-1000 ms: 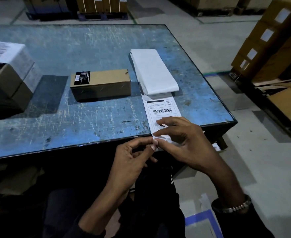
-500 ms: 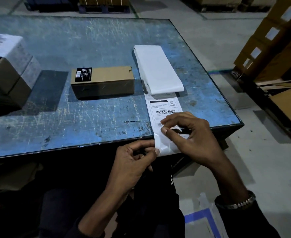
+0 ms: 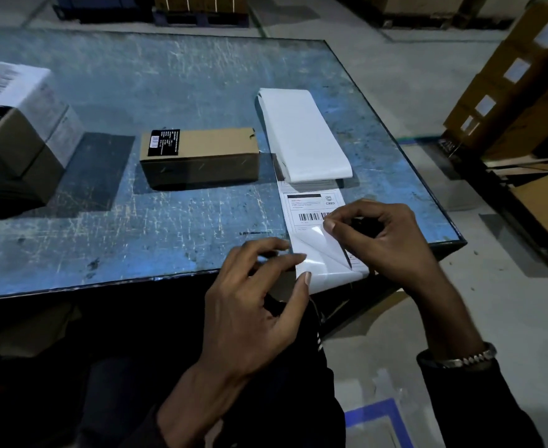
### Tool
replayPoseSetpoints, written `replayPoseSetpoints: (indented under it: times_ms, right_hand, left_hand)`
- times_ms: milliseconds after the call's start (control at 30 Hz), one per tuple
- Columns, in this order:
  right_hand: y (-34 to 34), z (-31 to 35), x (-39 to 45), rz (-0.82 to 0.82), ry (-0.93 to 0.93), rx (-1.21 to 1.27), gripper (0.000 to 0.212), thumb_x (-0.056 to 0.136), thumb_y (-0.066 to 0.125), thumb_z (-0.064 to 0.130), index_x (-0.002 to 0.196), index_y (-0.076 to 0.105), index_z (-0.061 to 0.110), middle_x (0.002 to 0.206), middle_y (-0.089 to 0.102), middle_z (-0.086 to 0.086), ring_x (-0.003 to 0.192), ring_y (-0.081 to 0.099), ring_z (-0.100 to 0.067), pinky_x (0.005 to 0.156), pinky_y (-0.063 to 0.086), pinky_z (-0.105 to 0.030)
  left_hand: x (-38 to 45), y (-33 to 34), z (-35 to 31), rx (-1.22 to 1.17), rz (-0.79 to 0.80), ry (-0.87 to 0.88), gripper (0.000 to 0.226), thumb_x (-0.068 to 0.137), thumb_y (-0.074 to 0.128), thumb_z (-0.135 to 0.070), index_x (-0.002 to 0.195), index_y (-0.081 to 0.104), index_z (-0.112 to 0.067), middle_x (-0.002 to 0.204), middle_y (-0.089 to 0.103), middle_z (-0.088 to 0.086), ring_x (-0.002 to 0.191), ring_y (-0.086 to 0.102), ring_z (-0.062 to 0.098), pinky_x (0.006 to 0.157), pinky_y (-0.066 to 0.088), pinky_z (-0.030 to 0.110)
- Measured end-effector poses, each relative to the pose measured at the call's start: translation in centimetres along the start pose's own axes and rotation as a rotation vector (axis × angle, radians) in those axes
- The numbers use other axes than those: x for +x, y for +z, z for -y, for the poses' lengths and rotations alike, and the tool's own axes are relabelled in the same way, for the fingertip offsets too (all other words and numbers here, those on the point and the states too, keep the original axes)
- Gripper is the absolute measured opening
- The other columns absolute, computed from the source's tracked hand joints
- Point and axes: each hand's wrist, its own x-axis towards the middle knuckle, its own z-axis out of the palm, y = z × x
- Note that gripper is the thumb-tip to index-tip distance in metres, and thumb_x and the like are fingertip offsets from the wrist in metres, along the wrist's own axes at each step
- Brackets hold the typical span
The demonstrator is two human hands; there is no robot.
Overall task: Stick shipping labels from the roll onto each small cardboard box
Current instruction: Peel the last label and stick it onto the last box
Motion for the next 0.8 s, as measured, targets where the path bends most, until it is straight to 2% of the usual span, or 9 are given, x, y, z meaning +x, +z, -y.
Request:
replayPoseSetpoints:
  times_ms: [67, 133, 267, 333, 400, 533, 633, 800]
  right_hand:
    - [-0.3, 0.2, 0.1, 0.042, -0.006, -0.004, 0.003, 0.092, 0.084, 0.020, 0.089, 0.083, 0.019, 0.083, 0.079, 0.001, 0.066, 0.071, -0.013, 0.066, 0.054, -0.028]
    - [-0.5, 0.2, 0.1, 0.062, -0.005, -0.011, 0.003, 0.093, 0.084, 0.022, 0.090, 0.083, 0.021, 0.084, 0.079, 0.003, 0.067, 0.071, -0.007, 0.068, 0.053, -0.027]
    - [-1.0, -0.4, 0.8, 0.036, 0.035, -0.053, 0.006, 0.097, 0.079, 0.022, 0.092, 0.080, 0.023, 0.084, 0.077, 0.013, 0.074, 0.070, -0.001, 0.072, 0.051, -0.027]
    - [-1.0, -0.8, 1.4, 0.004, 0.048, -0.068, 0.009, 0.099, 0.075, 0.021, 0.092, 0.077, 0.025, 0.089, 0.077, 0.012, 0.079, 0.072, -0.009, 0.070, 0.057, -0.032]
    - [-1.2, -1.2, 2.2, -0.053, 0.049, -0.079, 0.010, 0.099, 0.074, 0.022, 0.090, 0.075, 0.027, 0.090, 0.077, 0.013, 0.084, 0.073, -0.010, 0.071, 0.059, -0.030]
    - [-2.2, -1.4, 4.3, -0.129, 0.011, -0.157, 0.011, 0.099, 0.075, 0.023, 0.089, 0.075, 0.028, 0.091, 0.076, 0.014, 0.088, 0.070, 0.004, 0.071, 0.051, -0.011]
    - [-3.0, -1.7, 5.7, -0.165, -0.024, -0.191, 0.009, 0.099, 0.073, 0.023, 0.091, 0.076, 0.024, 0.092, 0.077, 0.012, 0.088, 0.070, 0.002, 0.075, 0.052, -0.018]
    - [-4.1, -2.5, 8.4, -0.222, -0.029, -0.183, 0.007, 0.098, 0.073, 0.023, 0.092, 0.077, 0.023, 0.092, 0.077, 0.011, 0.086, 0.070, -0.001, 0.078, 0.052, -0.021]
  left_hand:
    - [0.7, 0.4, 1.0, 0.091, 0.062, 0.124, 0.019, 0.097, 0.077, -0.027, 0.112, 0.082, -0.016, 0.118, 0.074, -0.001, 0.112, 0.068, 0.022, 0.095, 0.053, 0.039]
    - [0.8, 1.0, 1.8, 0.147, 0.116, 0.202, 0.019, 0.099, 0.074, -0.027, 0.112, 0.082, -0.015, 0.119, 0.075, -0.001, 0.116, 0.068, 0.024, 0.099, 0.052, 0.038]
    - [0.3, 1.4, 2.6, 0.146, 0.132, 0.260, 0.022, 0.099, 0.073, -0.020, 0.117, 0.081, -0.011, 0.123, 0.075, 0.005, 0.127, 0.067, 0.022, 0.108, 0.051, 0.034]
    - [0.3, 1.2, 2.6, 0.127, 0.133, 0.274, 0.025, 0.096, 0.075, -0.023, 0.117, 0.081, -0.011, 0.123, 0.075, 0.006, 0.128, 0.067, 0.020, 0.108, 0.051, 0.033]
    - [0.5, 1.0, 2.4, 0.103, 0.135, 0.269, 0.028, 0.093, 0.078, -0.028, 0.115, 0.082, -0.012, 0.119, 0.075, 0.004, 0.126, 0.068, 0.018, 0.105, 0.053, 0.032]
    - [1.2, 1.1, 2.1, 0.090, 0.124, 0.250, 0.024, 0.090, 0.079, -0.032, 0.105, 0.084, -0.014, 0.107, 0.075, 0.001, 0.115, 0.071, 0.018, 0.093, 0.057, 0.037]
    - [2.0, 1.1, 2.0, 0.054, 0.137, 0.253, 0.019, 0.091, 0.078, -0.030, 0.097, 0.083, -0.012, 0.099, 0.074, 0.001, 0.109, 0.072, 0.019, 0.086, 0.058, 0.038]
    - [2.5, 1.2, 2.3, -0.018, 0.190, 0.213, 0.014, 0.094, 0.077, -0.027, 0.095, 0.081, -0.013, 0.099, 0.071, 0.000, 0.120, 0.070, 0.009, 0.078, 0.061, 0.038]
